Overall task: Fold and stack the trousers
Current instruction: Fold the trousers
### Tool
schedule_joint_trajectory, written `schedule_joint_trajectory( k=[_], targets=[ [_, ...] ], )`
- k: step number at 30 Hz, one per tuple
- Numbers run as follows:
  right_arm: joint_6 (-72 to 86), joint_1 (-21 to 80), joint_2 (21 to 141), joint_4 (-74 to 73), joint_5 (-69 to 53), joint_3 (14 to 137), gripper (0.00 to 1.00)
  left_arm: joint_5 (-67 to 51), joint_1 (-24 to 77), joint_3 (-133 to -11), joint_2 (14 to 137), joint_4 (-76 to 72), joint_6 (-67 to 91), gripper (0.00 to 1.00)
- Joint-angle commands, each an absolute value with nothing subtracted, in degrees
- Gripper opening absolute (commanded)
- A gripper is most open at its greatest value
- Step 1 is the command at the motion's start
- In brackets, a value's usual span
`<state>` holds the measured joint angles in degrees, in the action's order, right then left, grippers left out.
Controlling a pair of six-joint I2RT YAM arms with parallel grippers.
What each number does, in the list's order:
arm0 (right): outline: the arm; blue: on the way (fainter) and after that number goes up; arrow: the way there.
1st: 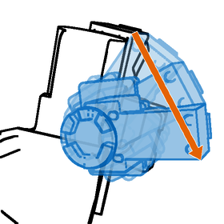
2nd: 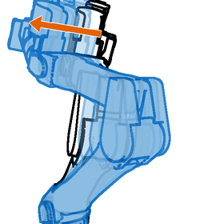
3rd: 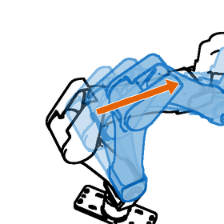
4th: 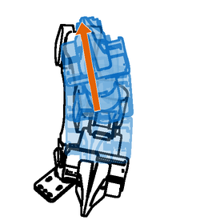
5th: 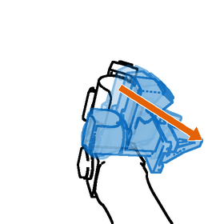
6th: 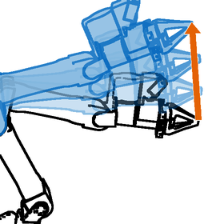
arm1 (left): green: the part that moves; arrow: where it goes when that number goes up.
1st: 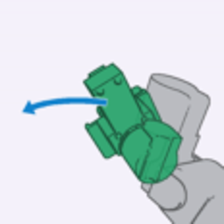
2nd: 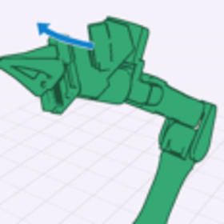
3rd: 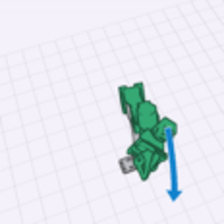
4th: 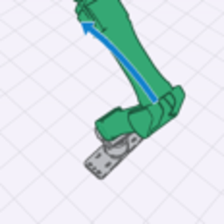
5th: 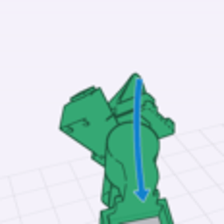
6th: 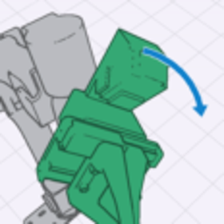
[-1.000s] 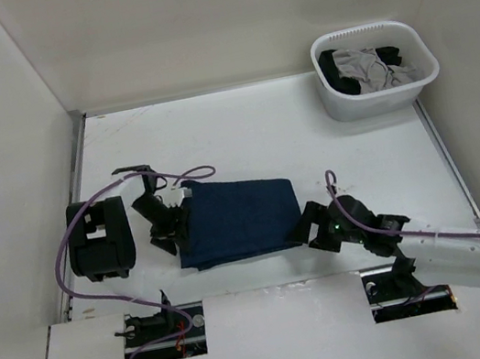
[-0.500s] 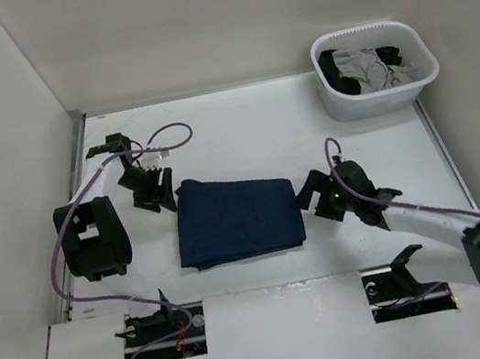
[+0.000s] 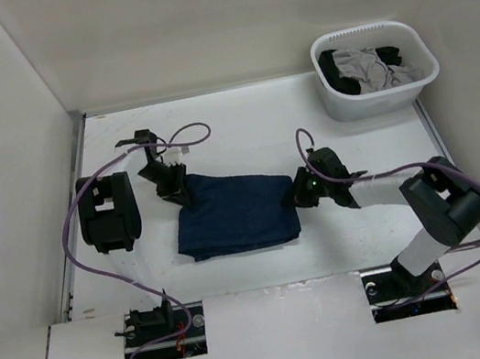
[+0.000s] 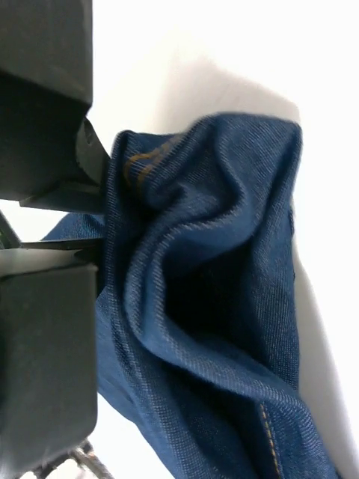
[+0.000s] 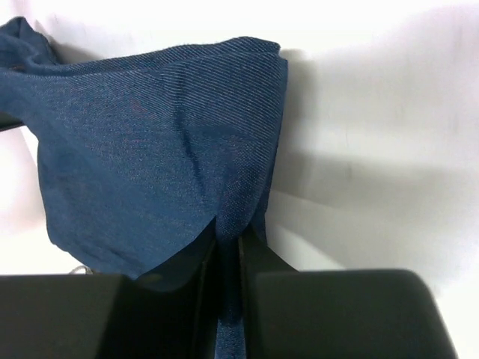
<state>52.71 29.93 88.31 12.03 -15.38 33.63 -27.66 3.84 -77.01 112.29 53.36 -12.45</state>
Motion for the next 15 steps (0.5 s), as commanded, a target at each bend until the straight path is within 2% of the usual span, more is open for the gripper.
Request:
schedule_joint_trajectory(
  k=[1,7,9,11,12,14,15],
  targets=[
    [51.42,27.82,92.36,18.81,-14.51,40.32,0.14,-29.79,3.21,-85.41,114.07,47.64,-9.23,0.14],
    [50.54,24.04,97.91,19.51,-11.61,47.37,0.12,-29.36,2.24,-94.30,118.21,47.90,-7.83,0.20],
    [50.54,22.64,98.61,19.86,-11.08,48.69,0.14,-29.36,1.45,-95.44,118.74,48.08,-7.12,0.25],
    [50.10,21.49,98.88,19.52,-11.69,49.65,0.22,-29.36,0.75,-95.36,118.74,48.43,-6.59,0.29],
    [49.58,21.05,98.53,19.16,-12.04,49.75,0.30,-29.36,0.40,-94.84,118.39,48.86,-6.50,0.33],
    [48.00,20.26,96.78,17.85,-13.18,49.57,0.57,-29.18,-0.31,-93.52,117.08,49.65,-6.94,0.43],
    [46.94,19.74,95.11,16.45,-13.36,49.14,0.93,-28.83,-0.74,-92.82,116.20,49.92,-7.38,0.47]
  ],
)
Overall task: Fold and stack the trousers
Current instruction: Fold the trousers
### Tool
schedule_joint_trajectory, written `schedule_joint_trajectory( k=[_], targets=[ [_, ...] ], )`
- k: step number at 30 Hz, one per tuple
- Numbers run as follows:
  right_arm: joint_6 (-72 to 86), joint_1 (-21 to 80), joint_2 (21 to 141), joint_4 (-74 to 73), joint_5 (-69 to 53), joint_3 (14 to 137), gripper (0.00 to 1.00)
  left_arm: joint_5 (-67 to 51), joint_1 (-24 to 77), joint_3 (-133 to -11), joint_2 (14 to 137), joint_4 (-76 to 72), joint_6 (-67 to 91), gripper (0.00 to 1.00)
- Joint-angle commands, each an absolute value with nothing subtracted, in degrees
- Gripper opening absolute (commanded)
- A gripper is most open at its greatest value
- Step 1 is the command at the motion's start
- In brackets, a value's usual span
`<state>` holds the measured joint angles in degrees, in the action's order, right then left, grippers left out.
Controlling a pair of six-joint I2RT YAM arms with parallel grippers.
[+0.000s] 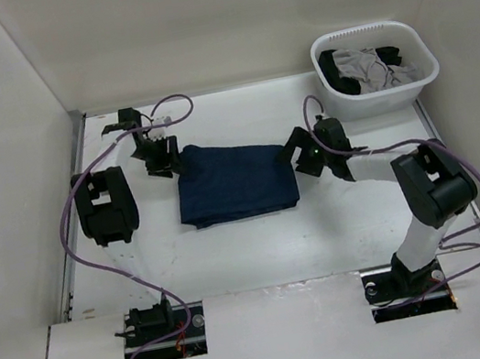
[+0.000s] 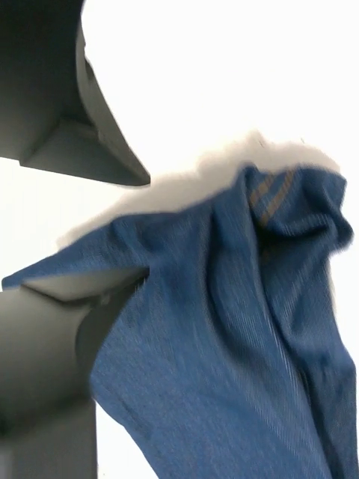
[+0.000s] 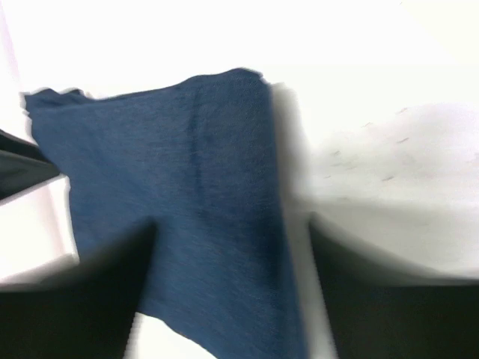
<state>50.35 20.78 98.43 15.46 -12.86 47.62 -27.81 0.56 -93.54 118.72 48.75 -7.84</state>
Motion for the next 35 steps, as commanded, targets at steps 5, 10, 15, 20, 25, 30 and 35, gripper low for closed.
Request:
schedule_joint_trajectory(
  k=[5,10,15,20,25,30,35],
  targets=[
    [38.17,18.32,81.85,-0.30,-9.42,49.12,1.00,-24.45,-5.22,-92.46,108.74,49.31,-7.73,0.51],
    [24.99,18.41,71.73,-27.37,-0.72,56.41,1.00,-18.47,-12.51,-94.04,99.16,48.96,-8.08,0.56],
    [24.34,16.22,65.58,-44.18,14.03,60.81,1.00,-10.21,-22.18,-94.39,92.56,47.64,-8.79,0.60],
    [23.47,9.99,59.52,-47.99,19.95,60.21,1.00,-6.77,-27.02,-91.77,87.20,44.13,-8.96,0.64],
    [21.10,2.25,54.76,-47.55,16.18,59.94,1.00,-5.19,-25.10,-89.47,84.82,43.16,-10.37,0.66],
    [18.90,-0.92,53.18,-47.64,13.18,59.50,1.00,-3.17,-22.29,-89.12,84.64,42.80,-10.55,0.67],
    [17.67,-0.84,51.77,-47.20,14.84,59.15,1.00,-2.11,-20.53,-89.12,84.03,42.28,-11.60,0.67]
  ],
)
